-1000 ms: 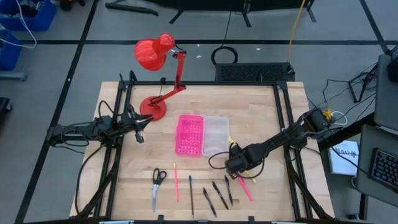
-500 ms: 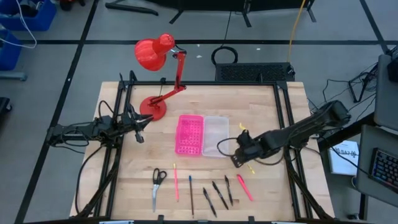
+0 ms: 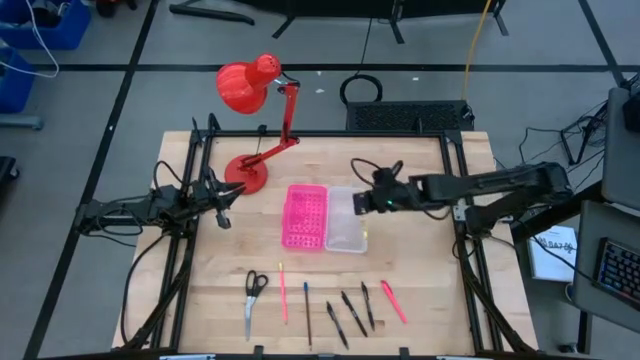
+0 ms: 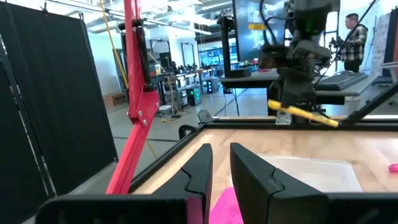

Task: Pick & place school supplies into a supply box
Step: Put the yellow pen into the supply box

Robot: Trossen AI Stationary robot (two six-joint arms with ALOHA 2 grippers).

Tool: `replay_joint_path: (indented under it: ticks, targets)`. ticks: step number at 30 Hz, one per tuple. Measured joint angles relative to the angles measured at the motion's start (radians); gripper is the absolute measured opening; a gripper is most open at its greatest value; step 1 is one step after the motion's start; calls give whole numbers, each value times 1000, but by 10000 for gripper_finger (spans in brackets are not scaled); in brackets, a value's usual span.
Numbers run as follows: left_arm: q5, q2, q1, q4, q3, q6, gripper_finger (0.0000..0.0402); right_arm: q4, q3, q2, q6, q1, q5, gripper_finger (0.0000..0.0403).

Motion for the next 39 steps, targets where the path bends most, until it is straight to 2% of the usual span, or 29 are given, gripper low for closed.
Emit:
replay_joint_path:
  ticks: [6, 10, 18, 30, 39]
  targets:
    - [0, 0, 0, 0, 0, 24, 65, 229, 0, 161, -31, -71, -104, 36]
    - [-4, 0, 0, -1, 0, 27, 65, 312, 0, 262, -53, -86, -160, 36]
    - [-9, 0, 0, 0, 0, 26, 65, 339, 1, 363, -19, -102, -135, 36]
    - [-9, 0, 0, -1, 0, 12, 65, 322, 2, 461, 10, -106, -156, 36]
    - [-3, 0, 0, -2, 0, 4, 65, 317, 2, 480, -5, -117, -157, 46]
